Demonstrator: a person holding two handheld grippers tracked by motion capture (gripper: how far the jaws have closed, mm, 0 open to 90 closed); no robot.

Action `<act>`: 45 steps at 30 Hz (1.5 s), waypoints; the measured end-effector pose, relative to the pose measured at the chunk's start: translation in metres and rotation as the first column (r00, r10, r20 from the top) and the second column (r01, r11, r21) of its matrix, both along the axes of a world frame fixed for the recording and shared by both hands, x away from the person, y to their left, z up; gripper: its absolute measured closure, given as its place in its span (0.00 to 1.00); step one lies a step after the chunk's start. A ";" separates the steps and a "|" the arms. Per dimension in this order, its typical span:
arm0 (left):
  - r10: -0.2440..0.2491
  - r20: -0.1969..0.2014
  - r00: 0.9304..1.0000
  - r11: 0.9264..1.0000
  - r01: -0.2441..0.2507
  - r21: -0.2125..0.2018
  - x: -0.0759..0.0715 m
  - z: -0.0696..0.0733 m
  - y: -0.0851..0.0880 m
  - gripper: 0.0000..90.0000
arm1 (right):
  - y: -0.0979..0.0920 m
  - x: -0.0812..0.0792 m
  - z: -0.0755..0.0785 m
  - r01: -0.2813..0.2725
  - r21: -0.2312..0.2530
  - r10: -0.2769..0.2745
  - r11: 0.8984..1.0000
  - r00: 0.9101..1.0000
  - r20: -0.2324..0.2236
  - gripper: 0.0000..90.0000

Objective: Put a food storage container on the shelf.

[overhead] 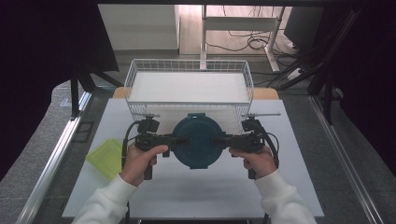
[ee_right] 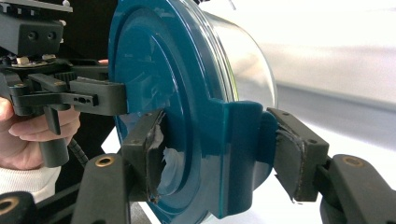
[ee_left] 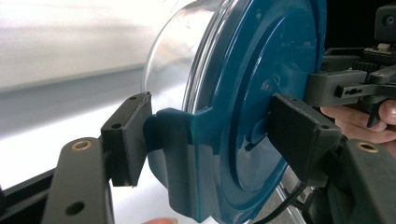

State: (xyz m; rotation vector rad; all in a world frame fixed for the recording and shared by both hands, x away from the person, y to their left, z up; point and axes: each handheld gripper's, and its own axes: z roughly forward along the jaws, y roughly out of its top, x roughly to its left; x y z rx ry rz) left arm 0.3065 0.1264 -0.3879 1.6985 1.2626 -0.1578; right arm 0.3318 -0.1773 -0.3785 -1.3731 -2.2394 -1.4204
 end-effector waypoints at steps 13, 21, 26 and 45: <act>0.005 0.029 1.000 1.000 -0.005 0.000 0.018 0.039 0.012 0.36 | 0.011 0.021 0.041 -0.006 0.002 0.006 1.000 1.000 0.024 0.44; 0.009 0.047 0.999 1.000 -0.009 -0.005 0.029 0.066 0.021 0.36 | 0.021 0.031 0.069 -0.011 -0.004 0.011 1.000 0.999 0.050 0.44; 0.016 0.060 0.998 1.000 -0.016 -0.002 0.038 0.079 0.025 0.36 | 0.025 0.042 0.082 -0.014 0.002 0.014 1.000 0.999 0.049 0.44; 0.003 0.041 0.999 1.000 -0.002 -0.011 0.084 0.112 0.033 0.36 | 0.033 0.084 0.117 -0.001 -0.002 0.001 1.000 0.999 0.047 0.45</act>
